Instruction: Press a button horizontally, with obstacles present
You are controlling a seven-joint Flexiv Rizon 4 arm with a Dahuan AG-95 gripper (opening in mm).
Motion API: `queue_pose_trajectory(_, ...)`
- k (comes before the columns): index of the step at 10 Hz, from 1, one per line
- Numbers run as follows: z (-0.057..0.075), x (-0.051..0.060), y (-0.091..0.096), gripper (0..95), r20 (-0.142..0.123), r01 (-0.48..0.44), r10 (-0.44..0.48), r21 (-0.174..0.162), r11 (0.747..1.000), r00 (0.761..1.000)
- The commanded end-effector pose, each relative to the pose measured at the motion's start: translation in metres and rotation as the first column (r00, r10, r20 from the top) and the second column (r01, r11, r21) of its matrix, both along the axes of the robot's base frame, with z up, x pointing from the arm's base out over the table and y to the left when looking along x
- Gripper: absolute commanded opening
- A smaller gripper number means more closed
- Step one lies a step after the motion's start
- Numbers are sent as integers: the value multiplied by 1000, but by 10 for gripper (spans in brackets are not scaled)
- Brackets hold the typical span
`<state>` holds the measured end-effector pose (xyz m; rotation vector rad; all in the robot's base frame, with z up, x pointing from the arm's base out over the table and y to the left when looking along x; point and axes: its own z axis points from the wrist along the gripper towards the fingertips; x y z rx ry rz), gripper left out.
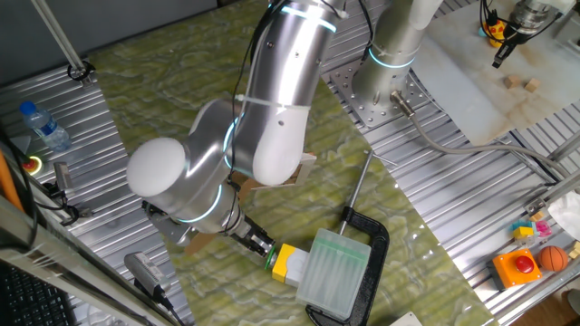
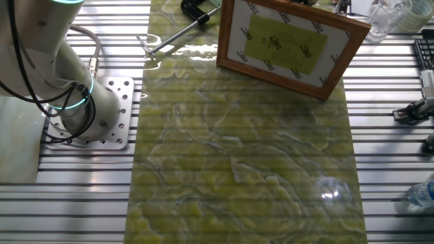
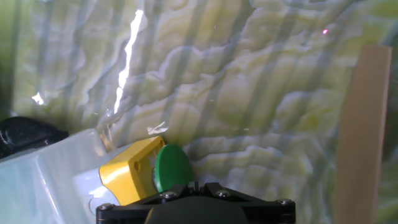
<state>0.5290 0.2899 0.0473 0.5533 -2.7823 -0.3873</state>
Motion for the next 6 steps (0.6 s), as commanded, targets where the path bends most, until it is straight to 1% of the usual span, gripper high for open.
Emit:
queue_pose_trajectory(1, -4, 2, 3, 0, -4, 8, -8, 19, 1000, 1000)
queue_pose_trajectory(2, -5, 2, 4, 0, -4, 13, -13, 22, 1000, 1000)
queue_pose_trajectory(3, -5, 3, 8, 0, -3, 18, -17, 17, 1000, 1000)
queue_pose_trajectory(4, -4, 4, 9, 0, -1, 6, -6, -3, 1000, 1000)
queue_pose_trajectory(6, -6, 4, 9, 0, -1, 7, -7, 2, 1000, 1000)
